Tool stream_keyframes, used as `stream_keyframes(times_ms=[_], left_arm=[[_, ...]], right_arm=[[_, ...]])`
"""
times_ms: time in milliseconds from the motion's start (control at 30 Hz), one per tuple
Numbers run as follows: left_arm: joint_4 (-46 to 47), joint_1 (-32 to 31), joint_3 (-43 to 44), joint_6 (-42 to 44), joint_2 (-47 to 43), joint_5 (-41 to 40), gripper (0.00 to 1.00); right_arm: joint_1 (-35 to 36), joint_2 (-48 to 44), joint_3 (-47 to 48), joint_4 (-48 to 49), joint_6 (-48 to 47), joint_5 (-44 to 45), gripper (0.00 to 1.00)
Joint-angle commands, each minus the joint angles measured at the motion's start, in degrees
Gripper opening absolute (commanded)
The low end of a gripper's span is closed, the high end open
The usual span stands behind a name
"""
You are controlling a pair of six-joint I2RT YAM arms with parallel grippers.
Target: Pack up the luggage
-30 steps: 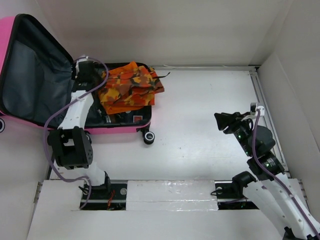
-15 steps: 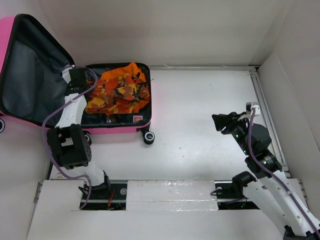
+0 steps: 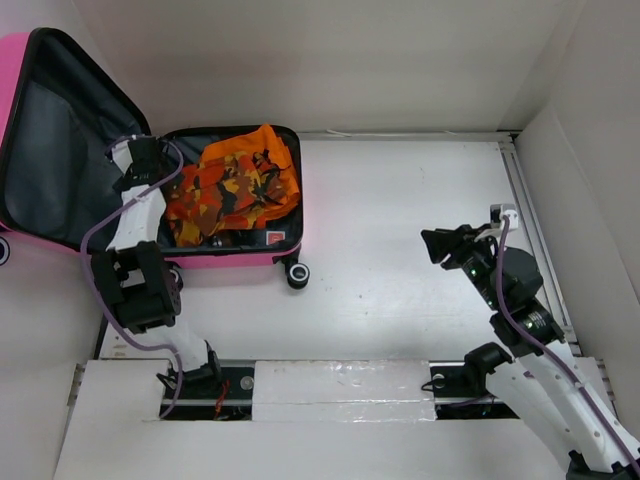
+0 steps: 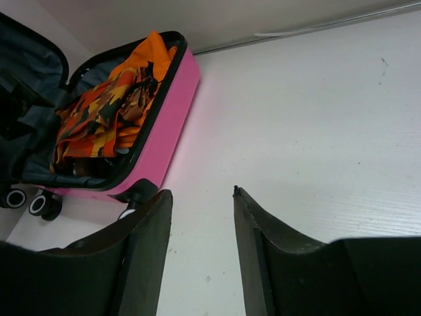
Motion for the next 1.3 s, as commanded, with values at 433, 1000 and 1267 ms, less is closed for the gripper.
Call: stream_keyframes(times_ms=[433,1000,1267], left_arm=[[-12.2,-7.7,3.4,1.4,-29.9,-31.5,0.74],[-26.6,-1.3,-1.7,-4.7,-35.2,-50.5,0.69],[-36.0,-0.7,9.7,-9.4,-25.8,-51.5,0.71]], right_arm=[[0.4,3.9,-0.4,6.4,-0.8,-10.2,0.00],[0.9,7.6,-1.1,7.0,-2.5,-12.9,0.32],[0.9,7.6,-1.1,7.0,-2.5,-12.9,0.32]])
